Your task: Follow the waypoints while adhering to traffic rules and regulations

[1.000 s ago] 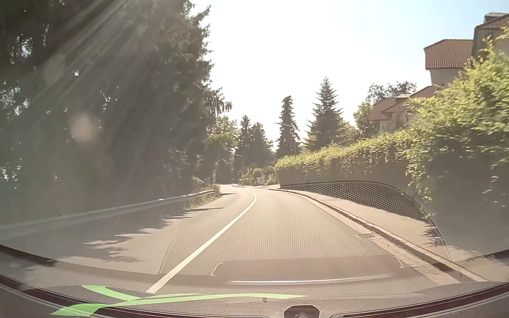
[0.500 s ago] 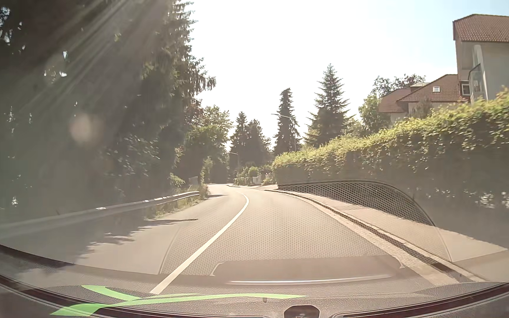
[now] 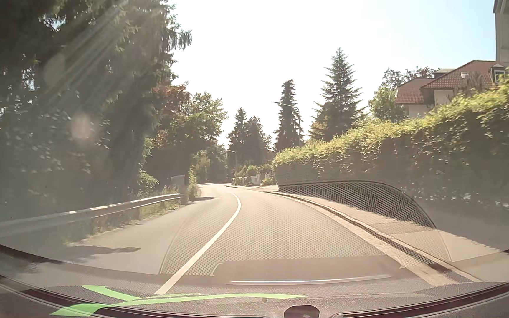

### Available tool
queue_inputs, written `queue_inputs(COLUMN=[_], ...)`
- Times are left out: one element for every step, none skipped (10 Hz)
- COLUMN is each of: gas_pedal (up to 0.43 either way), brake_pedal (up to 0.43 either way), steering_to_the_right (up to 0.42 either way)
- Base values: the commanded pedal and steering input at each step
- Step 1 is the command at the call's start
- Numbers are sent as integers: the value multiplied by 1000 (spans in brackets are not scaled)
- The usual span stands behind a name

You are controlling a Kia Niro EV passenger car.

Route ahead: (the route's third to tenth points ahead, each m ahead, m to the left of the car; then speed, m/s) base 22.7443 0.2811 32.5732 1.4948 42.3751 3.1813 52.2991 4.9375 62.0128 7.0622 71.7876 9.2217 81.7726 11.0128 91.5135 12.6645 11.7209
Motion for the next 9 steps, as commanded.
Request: queue_inputs(gas_pedal=[79,79,79,79,79,79,59,47,39], brake_pedal=[0,0,0,0,0,0,0,0,0], steering_to_the_right=[-6,-6,-10,-15,-18,-20,-22,-23,-25])
